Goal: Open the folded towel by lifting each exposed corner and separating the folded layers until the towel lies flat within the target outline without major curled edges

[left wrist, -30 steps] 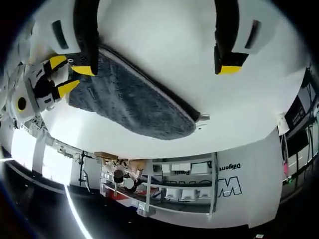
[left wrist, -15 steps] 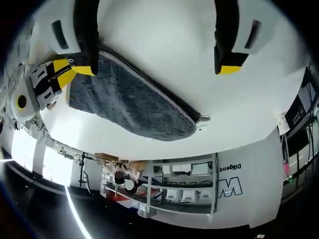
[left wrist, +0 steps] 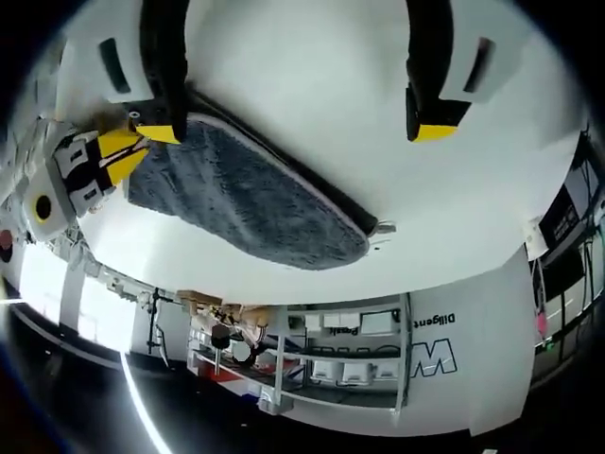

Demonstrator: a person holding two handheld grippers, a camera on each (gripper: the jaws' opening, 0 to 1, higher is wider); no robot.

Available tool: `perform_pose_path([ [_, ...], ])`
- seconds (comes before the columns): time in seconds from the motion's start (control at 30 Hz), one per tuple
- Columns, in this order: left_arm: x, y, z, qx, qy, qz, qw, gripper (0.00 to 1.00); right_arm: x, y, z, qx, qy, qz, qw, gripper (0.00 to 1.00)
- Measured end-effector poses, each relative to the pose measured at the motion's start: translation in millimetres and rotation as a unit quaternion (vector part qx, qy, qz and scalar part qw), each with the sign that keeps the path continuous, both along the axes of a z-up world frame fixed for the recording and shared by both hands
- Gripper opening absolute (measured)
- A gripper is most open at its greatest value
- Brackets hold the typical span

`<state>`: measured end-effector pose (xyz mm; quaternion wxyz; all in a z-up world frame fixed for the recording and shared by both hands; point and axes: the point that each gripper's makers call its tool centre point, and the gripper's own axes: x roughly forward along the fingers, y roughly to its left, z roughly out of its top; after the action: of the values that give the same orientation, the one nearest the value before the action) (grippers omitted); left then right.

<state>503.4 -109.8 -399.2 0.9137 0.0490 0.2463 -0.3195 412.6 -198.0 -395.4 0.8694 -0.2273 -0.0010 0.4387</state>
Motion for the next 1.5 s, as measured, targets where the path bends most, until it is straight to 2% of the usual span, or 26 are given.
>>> perform_pose_path([
  [0.27, -1.7, -1, -1.6, 0.001, 0.002, -0.001, 1.0000, 0.94, 11, -17, 7.5, 0.004, -0.006, -0.035, 0.9994, 0.00],
  [0.43, -1.5, -1, -2.6, 0.001, 0.003, -0.001, 1.0000, 0.94, 12, -25, 13.0, 0.027, 0.004, -0.046, 0.9986, 0.00],
  [0.83, -2.5, -4, -6.9, 0.010, 0.008, -0.008, 0.9999, 0.94, 27, -58, 22.8, 0.067, 0.014, -0.107, 0.9919, 0.00],
  [0.87, -2.8, -4, -7.0, 0.010, 0.009, -0.007, 0.9999, 0.95, 30, -65, 24.9, 0.073, 0.010, -0.126, 0.9892, 0.00],
  [1.03, -2.8, -4, -7.1, 0.011, 0.009, -0.006, 0.9999, 0.95, 37, -83, 25.9, 0.075, 0.011, -0.157, 0.9847, 0.00],
  [1.5, -4.2, -6, -9.2, 0.018, 0.012, -0.011, 0.9997, 0.95, 51, -126, 31.6, 0.103, 0.019, -0.222, 0.9695, 0.00],
])
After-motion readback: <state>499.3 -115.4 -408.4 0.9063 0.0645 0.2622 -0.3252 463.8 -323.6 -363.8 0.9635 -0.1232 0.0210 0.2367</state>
